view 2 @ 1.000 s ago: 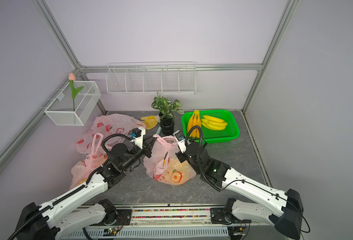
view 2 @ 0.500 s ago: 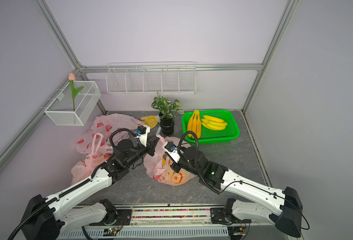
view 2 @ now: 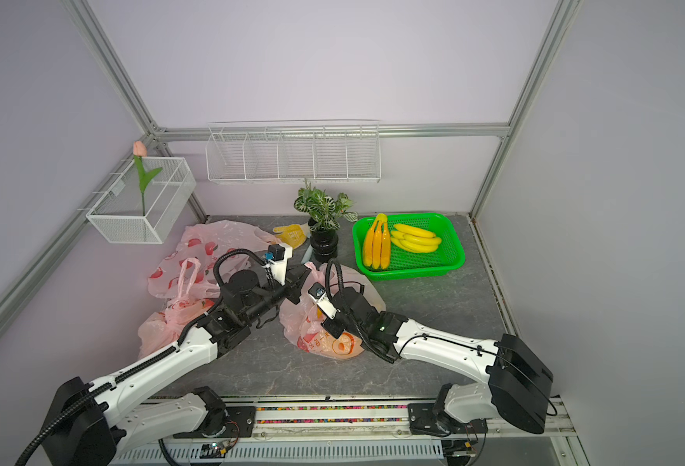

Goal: Place the banana into a plastic bag & tie a knot
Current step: Cross the plastic bag at the center of the board.

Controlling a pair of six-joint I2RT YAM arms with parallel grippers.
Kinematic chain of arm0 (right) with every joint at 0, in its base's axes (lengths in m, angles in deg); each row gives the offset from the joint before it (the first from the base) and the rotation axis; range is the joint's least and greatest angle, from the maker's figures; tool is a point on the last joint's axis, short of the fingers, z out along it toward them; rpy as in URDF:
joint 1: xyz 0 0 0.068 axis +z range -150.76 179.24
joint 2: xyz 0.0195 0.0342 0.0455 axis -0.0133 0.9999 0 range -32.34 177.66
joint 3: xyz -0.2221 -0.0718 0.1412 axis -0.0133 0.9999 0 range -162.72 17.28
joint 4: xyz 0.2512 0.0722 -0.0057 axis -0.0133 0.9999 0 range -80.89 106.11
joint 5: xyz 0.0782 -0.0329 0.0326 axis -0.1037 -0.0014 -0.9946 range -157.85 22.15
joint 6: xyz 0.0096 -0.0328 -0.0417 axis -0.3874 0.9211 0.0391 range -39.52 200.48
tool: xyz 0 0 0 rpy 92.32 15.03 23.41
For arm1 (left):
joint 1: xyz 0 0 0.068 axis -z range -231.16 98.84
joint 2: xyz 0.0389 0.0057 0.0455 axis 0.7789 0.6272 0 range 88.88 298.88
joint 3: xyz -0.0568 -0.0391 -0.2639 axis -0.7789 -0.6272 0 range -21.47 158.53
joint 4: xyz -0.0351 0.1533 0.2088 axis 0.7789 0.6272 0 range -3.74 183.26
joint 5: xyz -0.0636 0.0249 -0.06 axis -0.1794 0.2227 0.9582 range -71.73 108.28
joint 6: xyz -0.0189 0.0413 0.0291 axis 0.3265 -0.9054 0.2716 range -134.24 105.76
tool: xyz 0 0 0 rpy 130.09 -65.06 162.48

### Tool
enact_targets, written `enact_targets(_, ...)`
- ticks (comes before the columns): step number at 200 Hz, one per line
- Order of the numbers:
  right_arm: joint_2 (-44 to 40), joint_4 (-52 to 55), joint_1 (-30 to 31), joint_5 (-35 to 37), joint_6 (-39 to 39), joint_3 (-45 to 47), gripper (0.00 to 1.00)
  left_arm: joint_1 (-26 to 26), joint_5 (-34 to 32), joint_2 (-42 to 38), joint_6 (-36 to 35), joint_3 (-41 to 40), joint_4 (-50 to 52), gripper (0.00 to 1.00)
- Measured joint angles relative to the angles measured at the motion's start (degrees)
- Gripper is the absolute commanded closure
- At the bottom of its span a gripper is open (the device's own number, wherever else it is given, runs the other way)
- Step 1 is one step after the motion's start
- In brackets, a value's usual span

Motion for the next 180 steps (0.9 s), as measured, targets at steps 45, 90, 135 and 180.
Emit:
enact_targets(45, -0.35, -4.57, -1.22, -0.74, -1.11, 2.8, 0.93, -0.31, -0.22, -2.75, -0.76, -2.75, -0.68, 0.4)
enact_targets(90, -2.4, -6.95, -1.22, -2.25, -1.33, 4.28, 0.93, -1.11, 0.24, -4.02, -2.4, -7.41, -1.95, 0.0)
enact_targets(135, -2.54, -8.02, -1.22, -2.93, -1.49, 4.52, 0.94, -1.36, 2.1, -0.76, -3.72, -6.88, -0.7, 0.13)
enact_targets(180, -2.78, -9.03, -1.16, -3.23, -1.49, 5.75, 0.94, -1.44, 7.61, 4.72, -4.48, -3.08, 1.88, 0.56)
